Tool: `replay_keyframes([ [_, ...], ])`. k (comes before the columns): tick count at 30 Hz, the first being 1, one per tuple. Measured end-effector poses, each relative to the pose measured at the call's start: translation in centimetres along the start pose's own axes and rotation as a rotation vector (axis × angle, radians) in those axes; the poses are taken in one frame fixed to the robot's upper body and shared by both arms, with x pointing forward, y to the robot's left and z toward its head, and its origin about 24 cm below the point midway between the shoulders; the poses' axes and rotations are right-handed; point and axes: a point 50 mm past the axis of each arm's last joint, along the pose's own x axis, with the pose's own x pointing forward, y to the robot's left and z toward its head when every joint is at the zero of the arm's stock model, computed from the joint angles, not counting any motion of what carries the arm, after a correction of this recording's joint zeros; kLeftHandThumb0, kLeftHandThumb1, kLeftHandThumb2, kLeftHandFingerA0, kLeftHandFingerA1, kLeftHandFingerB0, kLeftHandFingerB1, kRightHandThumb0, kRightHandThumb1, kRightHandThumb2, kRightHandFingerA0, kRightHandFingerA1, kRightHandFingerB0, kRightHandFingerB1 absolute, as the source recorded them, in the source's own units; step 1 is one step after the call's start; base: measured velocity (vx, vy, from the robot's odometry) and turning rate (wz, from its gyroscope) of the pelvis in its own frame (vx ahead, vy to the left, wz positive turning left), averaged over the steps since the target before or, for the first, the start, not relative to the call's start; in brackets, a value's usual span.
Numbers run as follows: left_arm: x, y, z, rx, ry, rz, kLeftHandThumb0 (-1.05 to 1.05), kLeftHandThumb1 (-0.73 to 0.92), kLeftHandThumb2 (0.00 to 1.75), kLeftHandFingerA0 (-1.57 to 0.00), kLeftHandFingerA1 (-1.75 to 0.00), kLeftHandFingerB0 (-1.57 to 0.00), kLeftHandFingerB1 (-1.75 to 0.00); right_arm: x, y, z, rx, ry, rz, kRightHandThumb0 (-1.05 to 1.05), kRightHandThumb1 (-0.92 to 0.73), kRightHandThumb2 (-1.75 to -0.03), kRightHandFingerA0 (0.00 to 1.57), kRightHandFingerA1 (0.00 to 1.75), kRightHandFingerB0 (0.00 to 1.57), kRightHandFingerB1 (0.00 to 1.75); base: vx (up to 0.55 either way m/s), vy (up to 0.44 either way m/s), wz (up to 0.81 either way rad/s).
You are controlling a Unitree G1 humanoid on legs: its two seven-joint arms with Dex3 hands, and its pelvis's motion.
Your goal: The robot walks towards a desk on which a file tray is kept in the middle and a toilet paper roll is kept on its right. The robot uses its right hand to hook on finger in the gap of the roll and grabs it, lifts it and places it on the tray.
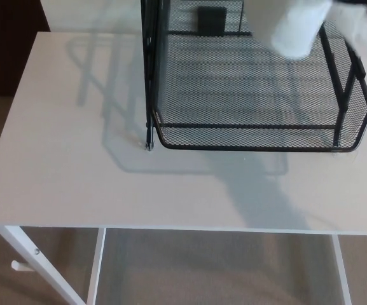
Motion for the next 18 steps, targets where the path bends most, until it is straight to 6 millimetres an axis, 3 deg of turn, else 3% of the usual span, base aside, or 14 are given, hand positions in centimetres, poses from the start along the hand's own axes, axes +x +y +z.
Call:
replay_keyframes([
  [1, 0.0, 0.0, 0.0, 0.000, -0.001, 0.000, -0.93, 0.84, 0.66, -0.46, -0.83, -0.25, -0.67, 0.2, 0.5, 0.1, -0.011, 0.004, 0.025, -0.39, -0.47, -0.89, 1.12, 1.35, 0.90, 1.20, 0.00, 0.000, 0.00],
  [4, 0.1, -0.1, 0.2, 0.000, -0.005, -0.001, -0.93, 0.85, 0.66, -0.45, -0.82, -0.25, -0.66, 0.5, 1.5, 0.2, -0.039, 0.008, 0.077, -0.42, -0.50, -0.92, 1.11, 1.33, 0.78, 1.09, 0.00, 0.000, 0.00],
  [7, 0.1, -0.1, 0.2, 0.003, -0.005, -0.002, -0.92, 0.85, 0.66, -0.46, -0.82, -0.27, -0.65, 0.8, 2.5, 0.4, -0.056, 0.007, 0.110, -0.46, -0.51, -0.91, 1.13, 1.37, 0.81, 1.16, 0.00, 0.000, 0.00],
  [9, 0.1, -0.1, 0.2, 0.004, -0.005, -0.003, -0.91, 0.85, 0.66, -0.45, -0.82, -0.24, -0.65, 1.0, 3.0, 0.5, -0.069, 0.007, 0.129, -0.42, -0.49, -0.90, 1.13, 1.37, 0.92, 1.25, 0.00, 0.000, 0.00],
  [10, 0.1, -0.1, 0.3, 0.004, -0.005, -0.004, -0.91, 0.85, 0.66, -0.46, -0.81, -0.25, -0.65, 1.0, 3.2, 0.5, -0.076, 0.008, 0.136, -0.41, -0.51, -0.91, 1.10, 1.36, 0.90, 1.24, 0.00, 0.000, 0.00],
  [11, 0.1, -0.1, 0.3, 0.004, -0.005, -0.004, -0.90, 0.84, 0.66, -0.45, -0.82, -0.26, -0.66, 1.1, 3.3, 0.6, -0.081, 0.009, 0.142, -0.27, -0.71, -0.70, 0.82, 1.75, 0.69, 1.56, 0.00, 0.000, 0.00],
  [14, 0.1, -0.1, 0.3, 0.005, -0.006, -0.004, -0.93, 0.84, 0.66, -0.46, -0.81, -0.26, -0.66, 1.3, 3.7, 0.9, -0.095, -0.001, 0.149, -0.29, -0.73, -0.67, 0.78, 1.75, 0.64, 1.61, 0.00, 0.000, 0.00],
  [15, 0.1, -0.1, 0.3, 0.005, -0.006, -0.004, -0.94, 0.84, 0.66, -0.47, -0.81, -0.27, -0.65, 1.4, 3.7, 1.0, -0.097, -0.004, 0.150, -0.28, -0.68, -0.76, 0.79, 1.75, 0.62, 1.69, 0.00, 0.000, 0.00],
  [16, 0.1, -0.1, 0.3, 0.005, -0.006, -0.004, -0.94, 0.84, 0.66, -0.45, -0.80, -0.26, -0.64, 1.4, 3.9, 1.2, -0.099, -0.009, 0.150, -0.34, -0.72, -0.64, 0.78, 1.75, 0.61, 1.67, 0.00, 0.000, 0.00],
  [17, 0.1, -0.1, 0.2, 0.005, -0.005, -0.004, -0.93, 0.85, 0.66, -0.47, -0.80, -0.28, -0.64, 1.5, 4.0, 1.4, -0.101, -0.014, 0.151, -0.48, -0.46, -0.87, 1.08, 1.37, 0.88, 1.25, 0.00, 0.000, 0.00],
  [18, 0.1, -0.1, 0.2, 0.007, -0.003, -0.005, -0.92, 0.85, 0.66, -0.46, -0.78, -0.27, -0.63, 1.6, 4.0, 1.6, -0.104, -0.022, 0.151, -0.33, -0.67, -0.62, 0.77, 1.75, 0.64, 1.61, 0.00, 0.000, 0.00],
])
